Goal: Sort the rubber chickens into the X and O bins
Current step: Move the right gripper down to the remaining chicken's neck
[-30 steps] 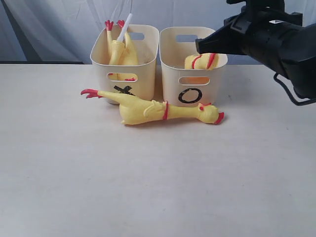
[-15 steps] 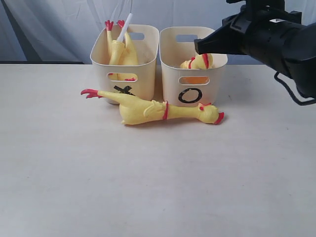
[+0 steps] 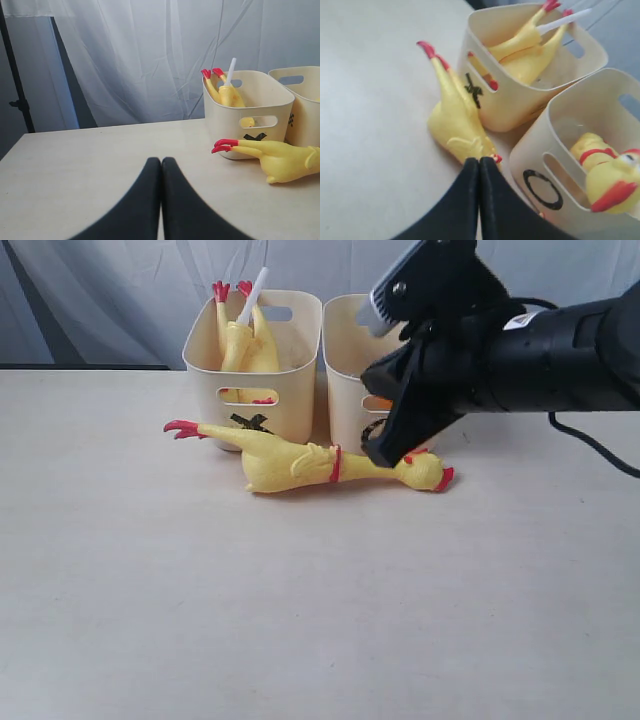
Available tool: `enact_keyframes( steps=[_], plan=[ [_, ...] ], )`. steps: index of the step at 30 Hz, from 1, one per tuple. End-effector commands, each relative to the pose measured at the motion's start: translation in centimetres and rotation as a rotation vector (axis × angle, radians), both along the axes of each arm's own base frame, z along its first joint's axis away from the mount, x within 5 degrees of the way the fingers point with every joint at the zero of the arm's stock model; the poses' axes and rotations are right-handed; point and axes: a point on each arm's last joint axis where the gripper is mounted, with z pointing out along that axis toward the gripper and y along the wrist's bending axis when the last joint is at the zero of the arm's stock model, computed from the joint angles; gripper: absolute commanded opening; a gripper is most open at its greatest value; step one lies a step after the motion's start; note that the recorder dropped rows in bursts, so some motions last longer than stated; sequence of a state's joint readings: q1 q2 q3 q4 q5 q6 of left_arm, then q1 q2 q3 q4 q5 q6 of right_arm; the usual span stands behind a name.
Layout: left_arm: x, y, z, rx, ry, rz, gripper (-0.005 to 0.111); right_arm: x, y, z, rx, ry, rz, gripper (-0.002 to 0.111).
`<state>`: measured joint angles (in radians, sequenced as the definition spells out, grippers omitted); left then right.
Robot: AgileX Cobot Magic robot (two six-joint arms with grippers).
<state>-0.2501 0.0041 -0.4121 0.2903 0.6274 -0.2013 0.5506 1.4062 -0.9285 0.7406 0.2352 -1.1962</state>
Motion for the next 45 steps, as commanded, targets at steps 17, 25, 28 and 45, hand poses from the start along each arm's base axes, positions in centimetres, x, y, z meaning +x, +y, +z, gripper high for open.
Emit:
enact_keyframes(
  steps=[17, 25, 28, 45],
  plan=[
    [0.0, -0.1, -0.1, -0.014, 0.001, -0.004, 0.000, 4.8, 1.4, -11.3, -0.442, -0.042, 0.141, -0.001],
    [0.0, -0.1, -0.1, -0.014, 0.001, -0.004, 0.000, 6.2, 1.7, -14.2, -0.475, -0.107, 0.120, 0.029],
    [0.0, -0.1, -0.1, -0.014, 0.001, -0.004, 0.000, 6.6, 1.7, -15.0, -0.476, -0.130, 0.103, 0.049],
    [0.0, -0.1, -0.2, -0.015, 0.004, -0.005, 0.000, 9.1, 3.0, -16.9, -0.489, -0.177, 0.095, 0.050]
  ],
)
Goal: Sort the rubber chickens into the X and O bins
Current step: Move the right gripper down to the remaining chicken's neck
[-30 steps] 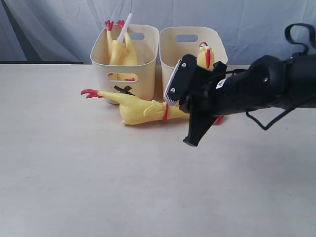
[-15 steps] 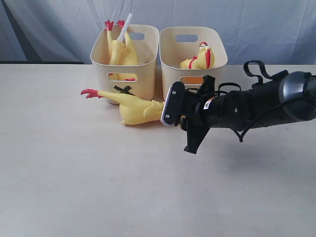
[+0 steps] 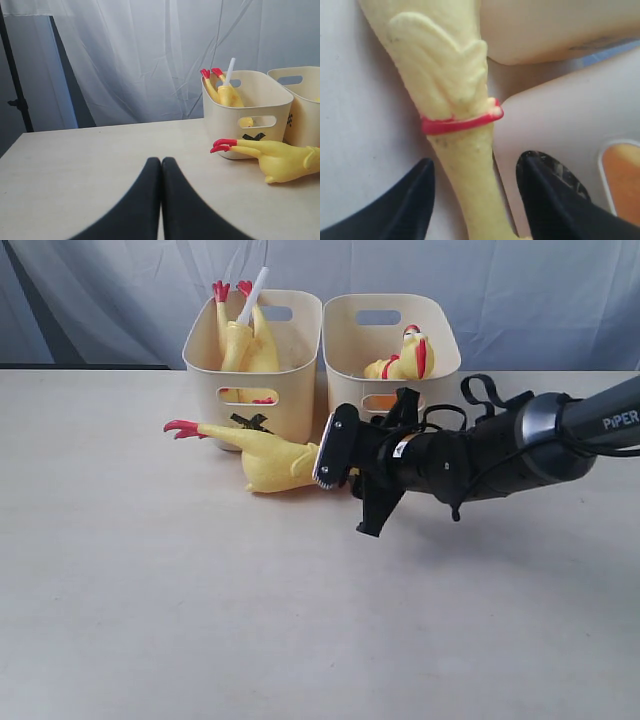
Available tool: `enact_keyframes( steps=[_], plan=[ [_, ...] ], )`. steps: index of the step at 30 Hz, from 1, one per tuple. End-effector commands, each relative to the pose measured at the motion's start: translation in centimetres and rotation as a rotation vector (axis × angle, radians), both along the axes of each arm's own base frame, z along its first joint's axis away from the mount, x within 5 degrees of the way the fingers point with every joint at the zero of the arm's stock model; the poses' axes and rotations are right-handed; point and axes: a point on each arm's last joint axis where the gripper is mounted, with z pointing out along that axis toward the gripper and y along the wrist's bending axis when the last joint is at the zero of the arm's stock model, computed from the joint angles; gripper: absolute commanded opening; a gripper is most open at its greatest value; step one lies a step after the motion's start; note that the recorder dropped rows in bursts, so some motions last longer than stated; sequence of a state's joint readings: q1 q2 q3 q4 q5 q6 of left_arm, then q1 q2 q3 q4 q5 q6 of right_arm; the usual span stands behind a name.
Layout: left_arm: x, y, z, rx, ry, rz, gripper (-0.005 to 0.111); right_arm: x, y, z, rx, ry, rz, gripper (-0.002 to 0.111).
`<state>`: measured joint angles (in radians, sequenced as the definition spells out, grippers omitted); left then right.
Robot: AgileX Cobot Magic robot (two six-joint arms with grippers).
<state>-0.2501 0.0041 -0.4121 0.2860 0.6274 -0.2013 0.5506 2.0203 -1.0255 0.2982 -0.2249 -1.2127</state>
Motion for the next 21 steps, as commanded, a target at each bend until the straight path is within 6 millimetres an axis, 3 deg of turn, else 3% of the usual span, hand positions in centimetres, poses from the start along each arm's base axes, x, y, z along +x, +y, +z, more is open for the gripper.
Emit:
enact_keyframes(
  steps=[1, 11, 21],
  plan=[
    [0.0, 0.0, -0.2, -0.012, 0.003, -0.003, 0.000, 0.3, 0.0, -0.5, -0.020, -0.003, 0.011, 0.050],
    [0.0, 0.0, -0.2, -0.012, 0.003, -0.003, 0.000, 1.0, -0.1, -2.2, -0.010, -0.034, -0.044, 0.050],
    [0.0, 0.0, -0.2, -0.012, 0.003, -0.003, 0.000, 2.0, -2.2, -2.4, 0.007, -0.004, -0.136, 0.050]
  ],
)
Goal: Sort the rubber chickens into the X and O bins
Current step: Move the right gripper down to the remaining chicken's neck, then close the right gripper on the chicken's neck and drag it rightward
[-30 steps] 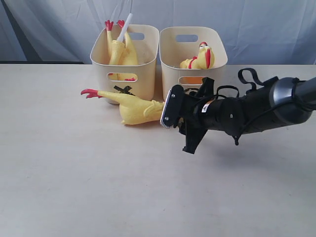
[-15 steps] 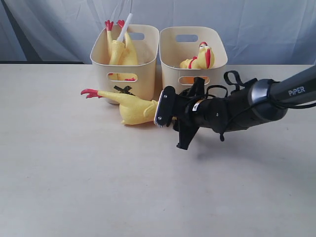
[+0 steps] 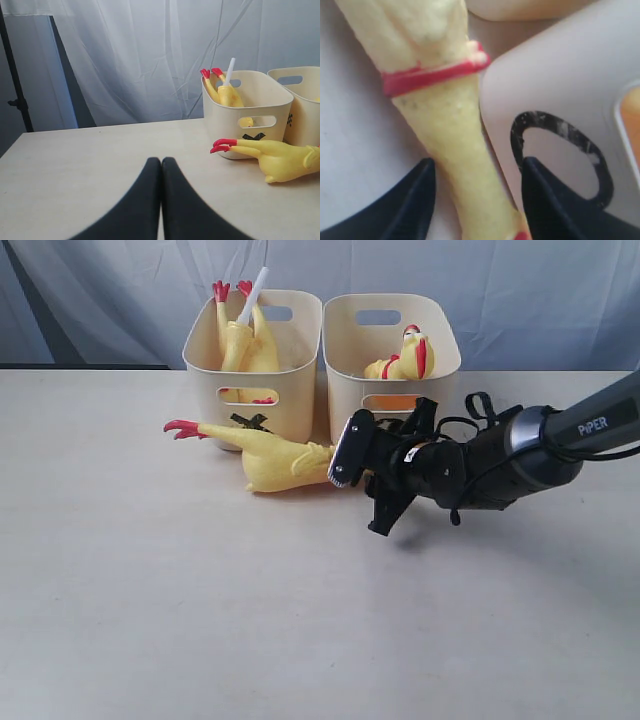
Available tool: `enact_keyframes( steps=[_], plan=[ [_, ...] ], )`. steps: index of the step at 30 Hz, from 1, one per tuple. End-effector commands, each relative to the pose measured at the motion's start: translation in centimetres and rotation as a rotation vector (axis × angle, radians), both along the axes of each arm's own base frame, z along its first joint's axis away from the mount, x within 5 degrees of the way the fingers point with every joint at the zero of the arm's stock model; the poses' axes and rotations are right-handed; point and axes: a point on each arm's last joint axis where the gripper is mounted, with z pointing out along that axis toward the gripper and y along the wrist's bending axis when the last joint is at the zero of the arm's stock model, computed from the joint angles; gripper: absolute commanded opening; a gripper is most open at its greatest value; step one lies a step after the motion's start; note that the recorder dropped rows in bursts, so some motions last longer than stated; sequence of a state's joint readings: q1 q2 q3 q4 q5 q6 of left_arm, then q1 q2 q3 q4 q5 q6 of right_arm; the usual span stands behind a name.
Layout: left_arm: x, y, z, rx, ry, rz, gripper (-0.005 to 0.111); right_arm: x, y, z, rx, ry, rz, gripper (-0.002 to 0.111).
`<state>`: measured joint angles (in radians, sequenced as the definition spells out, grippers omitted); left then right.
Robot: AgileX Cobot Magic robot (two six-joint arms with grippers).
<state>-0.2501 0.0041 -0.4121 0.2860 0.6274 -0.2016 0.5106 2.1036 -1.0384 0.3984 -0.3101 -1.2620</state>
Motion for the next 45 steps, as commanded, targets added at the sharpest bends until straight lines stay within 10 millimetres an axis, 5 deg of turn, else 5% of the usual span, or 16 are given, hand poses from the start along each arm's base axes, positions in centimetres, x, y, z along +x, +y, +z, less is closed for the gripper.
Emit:
enact_keyframes(
  steps=[1, 21, 31, 39, 45],
  plan=[
    [0.0, 0.0, -0.2, -0.011, 0.003, -0.003, 0.000, 0.4, -0.7, 0.0, 0.006, 0.007, -0.027, 0.050],
    [0.0, 0.0, -0.2, -0.011, 0.003, -0.003, 0.000, 0.2, -0.7, -1.9, -0.026, 0.044, -0.012, 0.050],
    [0.0, 0.0, -0.2, -0.011, 0.003, -0.003, 0.000, 0.2, -0.7, -2.1, -0.029, 0.052, -0.012, -0.001],
    [0.0, 0.0, -0.2, -0.011, 0.003, -0.003, 0.000, -0.2, -0.7, -2.1, -0.035, 0.109, 0.003, -0.001],
    [0.0, 0.0, -0.2, -0.011, 0.003, -0.003, 0.000, -0.7, -0.5, -0.2, -0.019, 0.159, 0.025, -0.001]
  ],
)
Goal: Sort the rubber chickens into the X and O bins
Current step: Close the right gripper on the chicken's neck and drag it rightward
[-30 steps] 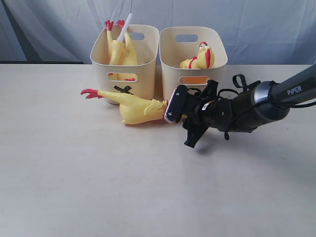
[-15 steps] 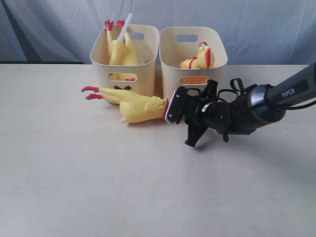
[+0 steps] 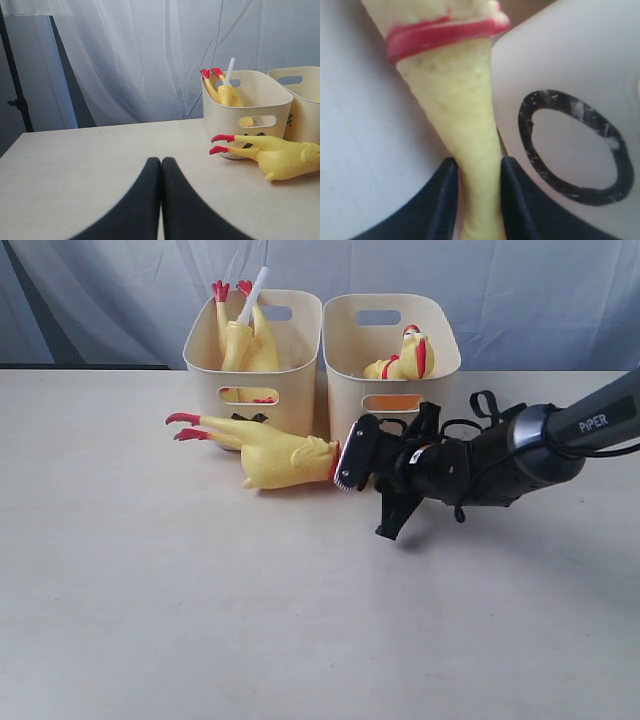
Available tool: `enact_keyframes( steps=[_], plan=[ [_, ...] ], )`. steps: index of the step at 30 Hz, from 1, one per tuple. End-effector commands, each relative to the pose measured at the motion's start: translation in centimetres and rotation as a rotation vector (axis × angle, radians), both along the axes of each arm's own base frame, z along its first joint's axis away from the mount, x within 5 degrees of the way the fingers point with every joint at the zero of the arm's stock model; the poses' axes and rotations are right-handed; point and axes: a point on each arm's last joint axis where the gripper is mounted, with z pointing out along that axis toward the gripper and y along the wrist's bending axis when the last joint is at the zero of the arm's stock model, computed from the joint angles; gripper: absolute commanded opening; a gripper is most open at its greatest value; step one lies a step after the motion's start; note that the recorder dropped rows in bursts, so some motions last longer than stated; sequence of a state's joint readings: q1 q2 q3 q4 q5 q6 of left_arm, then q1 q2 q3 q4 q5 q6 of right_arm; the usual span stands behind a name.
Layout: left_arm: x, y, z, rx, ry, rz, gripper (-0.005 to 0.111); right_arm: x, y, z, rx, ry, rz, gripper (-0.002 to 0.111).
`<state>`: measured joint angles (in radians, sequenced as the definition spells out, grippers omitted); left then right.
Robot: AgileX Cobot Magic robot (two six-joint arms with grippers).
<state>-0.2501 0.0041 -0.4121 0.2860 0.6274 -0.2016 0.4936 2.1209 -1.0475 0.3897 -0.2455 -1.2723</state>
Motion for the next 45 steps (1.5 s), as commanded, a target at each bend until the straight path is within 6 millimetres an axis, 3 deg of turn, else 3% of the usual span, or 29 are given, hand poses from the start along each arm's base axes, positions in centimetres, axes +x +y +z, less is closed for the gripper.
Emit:
enact_keyframes(
  steps=[1, 15, 19, 25, 34, 39, 45],
  plan=[
    [0.0, 0.0, -0.2, -0.011, 0.003, -0.003, 0.000, -0.9, 0.0, 1.2, 0.011, 0.103, 0.018, -0.001],
    [0.0, 0.0, -0.2, -0.011, 0.003, -0.003, 0.000, -3.4, 0.2, 7.8, 0.200, 0.280, -0.032, -0.001],
    [0.0, 0.0, -0.2, -0.011, 0.003, -0.003, 0.000, -4.1, 0.4, 8.8, 0.259, 0.344, -0.055, -0.001],
    [0.0, 0.0, -0.2, -0.011, 0.003, -0.003, 0.000, -5.3, 0.4, 7.7, 0.243, 0.515, -0.067, -0.001],
    [0.0, 0.0, -0.2, -0.013, 0.003, -0.004, 0.000, -5.5, 0.1, 5.3, 0.178, 0.611, -0.119, -0.001],
    [0.0, 0.0, -0.2, -0.013, 0.003, -0.004, 0.000, -5.5, 0.1, 4.1, 0.159, 0.640, -0.131, -0.001],
    [0.0, 0.0, -0.2, -0.013, 0.003, -0.004, 0.000, -5.2, 0.0, 4.0, 0.157, 0.614, -0.131, 0.000]
  ],
)
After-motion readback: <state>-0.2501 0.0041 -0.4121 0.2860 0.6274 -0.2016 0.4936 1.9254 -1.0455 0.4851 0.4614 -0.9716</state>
